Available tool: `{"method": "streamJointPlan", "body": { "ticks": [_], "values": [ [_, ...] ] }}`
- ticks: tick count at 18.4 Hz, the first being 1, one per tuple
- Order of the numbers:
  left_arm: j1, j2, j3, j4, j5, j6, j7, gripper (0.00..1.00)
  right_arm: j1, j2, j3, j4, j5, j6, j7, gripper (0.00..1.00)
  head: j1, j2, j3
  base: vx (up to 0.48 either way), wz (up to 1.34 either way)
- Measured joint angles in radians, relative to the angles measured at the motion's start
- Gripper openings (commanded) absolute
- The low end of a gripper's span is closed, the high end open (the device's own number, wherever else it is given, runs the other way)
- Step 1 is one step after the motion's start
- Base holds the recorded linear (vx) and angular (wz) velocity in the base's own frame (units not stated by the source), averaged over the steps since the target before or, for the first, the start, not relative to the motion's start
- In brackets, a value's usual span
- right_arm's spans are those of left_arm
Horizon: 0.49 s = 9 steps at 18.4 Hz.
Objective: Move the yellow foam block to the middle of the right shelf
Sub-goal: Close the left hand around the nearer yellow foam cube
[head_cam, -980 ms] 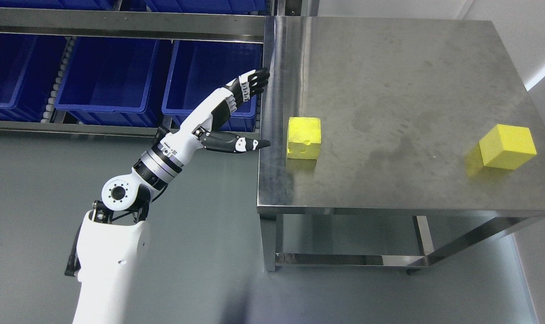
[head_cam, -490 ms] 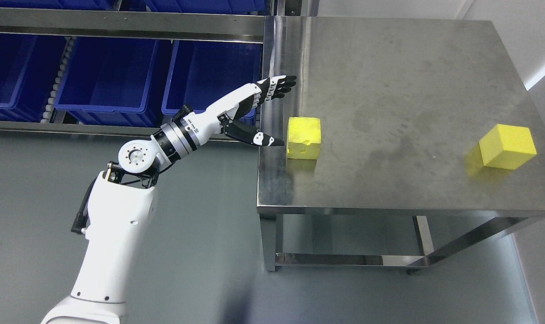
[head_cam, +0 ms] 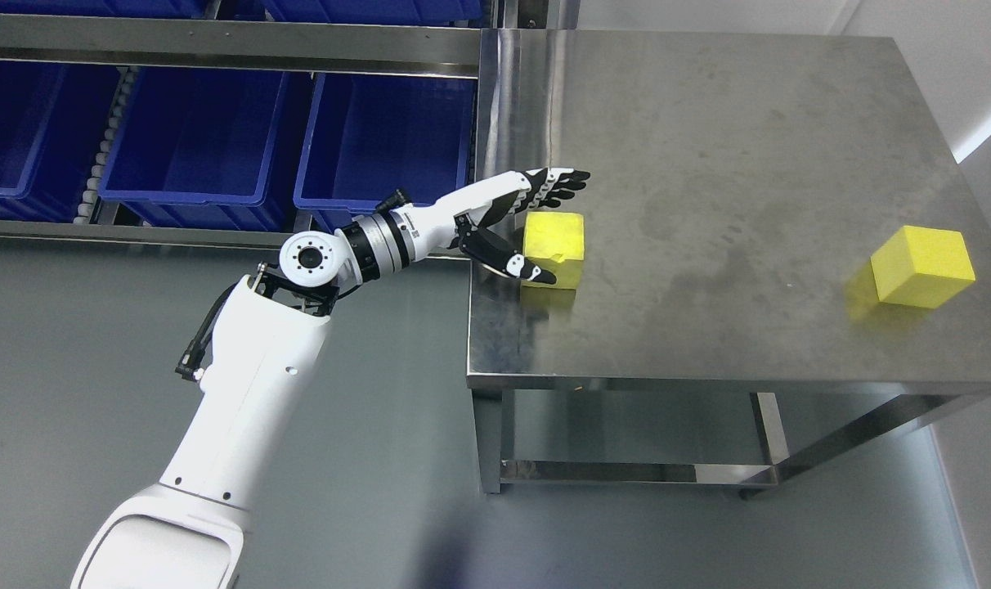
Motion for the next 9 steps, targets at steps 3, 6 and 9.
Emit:
{"method": "streamJointPlan", "body": {
  "ticks": [3, 6, 9],
  "values": [
    [-0.02, -0.01, -0.022, 0.047, -0.016, -0.003, 0.003, 0.84, 0.0, 0.0, 0.0, 0.0, 0.0, 0.0, 0.0, 1.0, 0.0, 0.0, 0.0, 0.0, 0.0],
    [-0.029, -0.017, -0.03, 0.082, -0.022, -0.021, 0.006, 0.62, 0.0, 0.0, 0.0, 0.0, 0.0, 0.0, 0.0, 1.0, 0.0, 0.0, 0.0, -0.003, 0.04],
    [-0.03, -0.022, -0.017, 0.108, -0.023, -0.023, 0.005, 0.48, 0.0, 0.0, 0.0, 0.0, 0.0, 0.0, 0.0, 1.0, 0.0, 0.0, 0.0, 0.0, 0.0]
  ]
}}
